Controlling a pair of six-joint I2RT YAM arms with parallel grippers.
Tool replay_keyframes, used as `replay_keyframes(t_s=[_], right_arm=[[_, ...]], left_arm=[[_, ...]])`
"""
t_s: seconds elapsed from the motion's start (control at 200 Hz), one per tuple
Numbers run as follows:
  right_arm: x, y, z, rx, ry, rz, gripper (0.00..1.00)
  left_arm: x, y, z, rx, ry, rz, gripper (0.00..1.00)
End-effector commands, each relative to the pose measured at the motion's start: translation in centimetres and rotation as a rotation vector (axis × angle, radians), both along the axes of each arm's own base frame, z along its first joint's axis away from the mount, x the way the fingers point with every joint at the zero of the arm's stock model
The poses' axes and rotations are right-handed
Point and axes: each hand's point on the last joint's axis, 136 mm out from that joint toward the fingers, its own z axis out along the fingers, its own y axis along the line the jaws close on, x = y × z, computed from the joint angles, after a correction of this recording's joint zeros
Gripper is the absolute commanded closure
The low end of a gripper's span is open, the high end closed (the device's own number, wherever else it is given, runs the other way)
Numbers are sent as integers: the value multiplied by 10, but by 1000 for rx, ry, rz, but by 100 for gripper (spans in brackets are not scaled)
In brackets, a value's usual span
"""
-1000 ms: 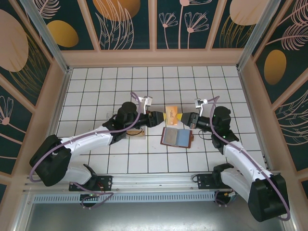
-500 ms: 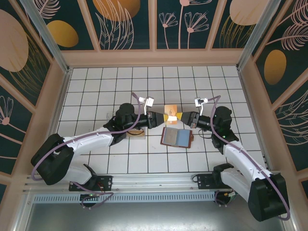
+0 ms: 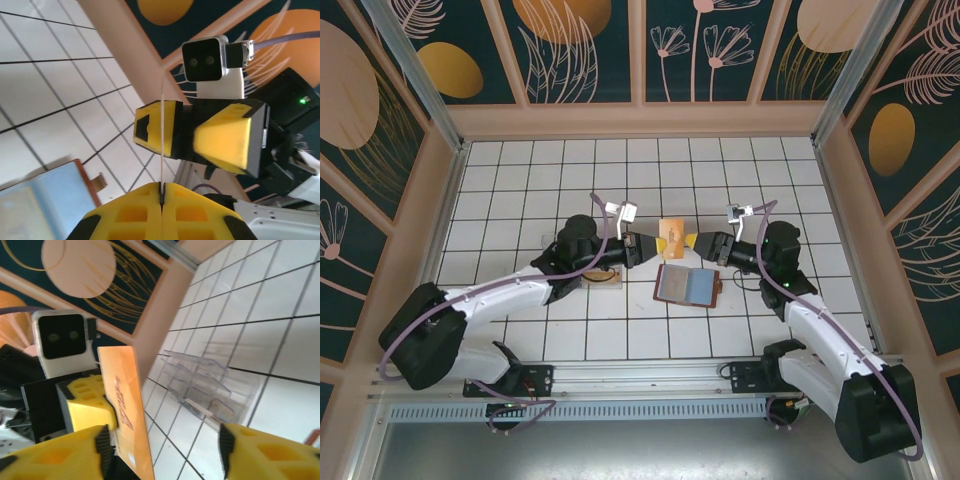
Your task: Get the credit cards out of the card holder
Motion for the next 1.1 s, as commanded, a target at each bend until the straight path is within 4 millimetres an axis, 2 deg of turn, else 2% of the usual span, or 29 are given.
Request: replay_keyframes(t_s=[0.0,0.085,0.11,0.145,0.28,0.335,0.49,0.576,0.671,0.706,0.796,0.946,1.011,1.096], right_arm=[[9,-11,2,-62,-38,-104,31],[14,-16,0,-102,-48,-163,27],[15,-17,1,-113,-54,-180,22],[16,-17,1,-128,-62,-195,20],[15,-11,3,-192,-99,-225,14],[15,-7,2,-207,-96,-237,2],[12,2,3,-236,-112,-241,1],[10,3,4,-249,-118,-250,1],[11,-2,7,-263,-126,-279,1],[10,-5,9,-264,-131,-290,1],[8,-11,13,-263,-152,-314,1],[2,-24,19,-263,-193,-363,1],[0,-27,21,-258,-207,-377,1],[-2,-30,23,-254,-219,-383,1]], left_arm=[[14,28,-9,121,-14,169,100],[23,52,-17,169,39,310,100],[24,60,-20,173,61,353,100],[26,72,-25,178,89,418,100],[16,101,-39,214,92,500,100],[12,111,-46,301,58,499,100],[11,149,-64,637,-65,529,100],[12,161,-71,794,-149,501,100],[12,164,-74,952,-264,394,100],[16,167,-70,971,-296,408,100],[7,146,-57,934,-503,227,100],[6,145,-42,1017,-711,117,100],[3,145,-46,1070,-784,31,100],[-8,147,-62,1136,-860,-119,100]])
